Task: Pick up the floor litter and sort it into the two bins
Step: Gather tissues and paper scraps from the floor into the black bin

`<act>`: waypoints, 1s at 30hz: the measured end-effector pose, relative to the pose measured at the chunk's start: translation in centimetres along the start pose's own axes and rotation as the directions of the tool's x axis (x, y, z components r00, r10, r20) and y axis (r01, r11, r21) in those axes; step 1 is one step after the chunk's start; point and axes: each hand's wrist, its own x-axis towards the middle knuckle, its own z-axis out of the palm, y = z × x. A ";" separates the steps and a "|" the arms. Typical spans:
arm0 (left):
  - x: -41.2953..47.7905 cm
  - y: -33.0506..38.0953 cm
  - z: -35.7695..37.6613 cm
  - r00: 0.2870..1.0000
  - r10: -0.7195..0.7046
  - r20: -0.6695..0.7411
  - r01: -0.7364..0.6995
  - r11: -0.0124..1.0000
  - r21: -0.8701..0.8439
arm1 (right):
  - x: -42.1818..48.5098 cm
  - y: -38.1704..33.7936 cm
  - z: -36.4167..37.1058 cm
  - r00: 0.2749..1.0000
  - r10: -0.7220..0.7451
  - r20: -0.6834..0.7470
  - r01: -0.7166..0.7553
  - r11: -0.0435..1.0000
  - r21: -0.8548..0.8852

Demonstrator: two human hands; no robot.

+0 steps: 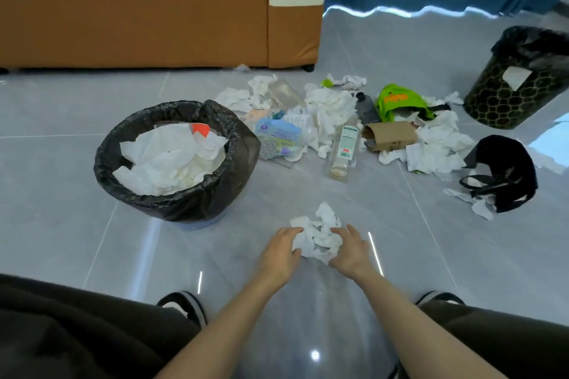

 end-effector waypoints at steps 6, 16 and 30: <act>2.5 -0.3 2.5 0.996 -0.002 0.089 -0.012 0.988 0.157 | 2.3 0.4 1.2 0.992 -0.128 0.014 0.129 0.988 -0.079; 3.3 -1.3 5.0 0.999 -0.050 0.009 0.049 0.993 0.108 | 2.7 1.5 2.9 0.991 -0.115 -0.065 0.111 0.992 -0.068; -0.2 -5.6 0.9 0.945 -0.326 0.017 0.325 0.945 0.028 | -0.2 -4.1 0.0 0.984 0.062 -0.165 0.042 0.825 0.563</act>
